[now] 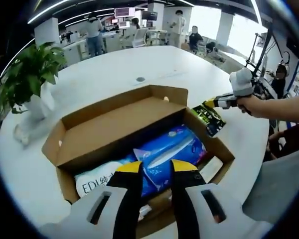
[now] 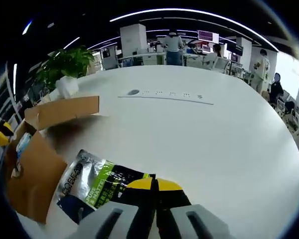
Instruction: Operate the shoe box by opening the lid, removing the specified soft item, and placing it in the target area until the item is outside and the box remains undamaged.
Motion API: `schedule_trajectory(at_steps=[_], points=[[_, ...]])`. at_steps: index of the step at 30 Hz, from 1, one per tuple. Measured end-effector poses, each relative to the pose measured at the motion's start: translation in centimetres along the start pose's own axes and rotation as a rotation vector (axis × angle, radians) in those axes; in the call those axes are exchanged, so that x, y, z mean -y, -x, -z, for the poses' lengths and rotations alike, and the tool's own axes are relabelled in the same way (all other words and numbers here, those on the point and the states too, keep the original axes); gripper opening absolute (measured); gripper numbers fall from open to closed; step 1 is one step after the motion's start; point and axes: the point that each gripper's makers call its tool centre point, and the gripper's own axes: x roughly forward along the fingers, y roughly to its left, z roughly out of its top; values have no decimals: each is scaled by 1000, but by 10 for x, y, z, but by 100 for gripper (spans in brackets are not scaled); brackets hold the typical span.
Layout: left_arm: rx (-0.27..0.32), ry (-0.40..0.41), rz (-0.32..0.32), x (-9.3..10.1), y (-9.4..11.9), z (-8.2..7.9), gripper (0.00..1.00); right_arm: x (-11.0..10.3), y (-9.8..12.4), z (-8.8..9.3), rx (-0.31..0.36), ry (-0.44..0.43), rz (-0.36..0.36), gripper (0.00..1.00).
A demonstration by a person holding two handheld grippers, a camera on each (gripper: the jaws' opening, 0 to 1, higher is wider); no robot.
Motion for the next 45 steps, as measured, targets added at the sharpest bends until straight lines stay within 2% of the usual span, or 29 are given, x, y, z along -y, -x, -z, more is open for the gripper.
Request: schedule_trajectory(at_steps=[4,7,13,18,26,29,35,36,38,39,45], points=[[7,8,-9,-6,4,2,22,-2,2,-3,8,-2,-18,0],[7,10,-16,-10,7,4,22,-1,6,-5,17,52,-9,0],[6,4,-23,-18,13,10,24,-7,13,-11,32,90,-32,6],[1,-31,0,-22,20,14,29,-16,23,-15,40,172,-53,16],[-3,-57,31,-32,29,19,37,-33,41,-19,28,218,-122,24],[-21,-90,36,-36,31,24,39,-43,50,-21,18,256,-165,26],[-21,-125,58,-40,36,26,42,-68,68,-28,14,298,-252,36],[-21,-136,70,-40,37,27,42,-76,71,-28,5,340,-277,37],[-32,-156,93,-40,39,29,42,-83,77,-31,2,390,-283,39],[-34,-164,98,-40,40,30,43,-88,80,-36,23,411,-288,39],[-58,-239,126,-45,44,33,48,-110,95,-53,46,489,-325,41]])
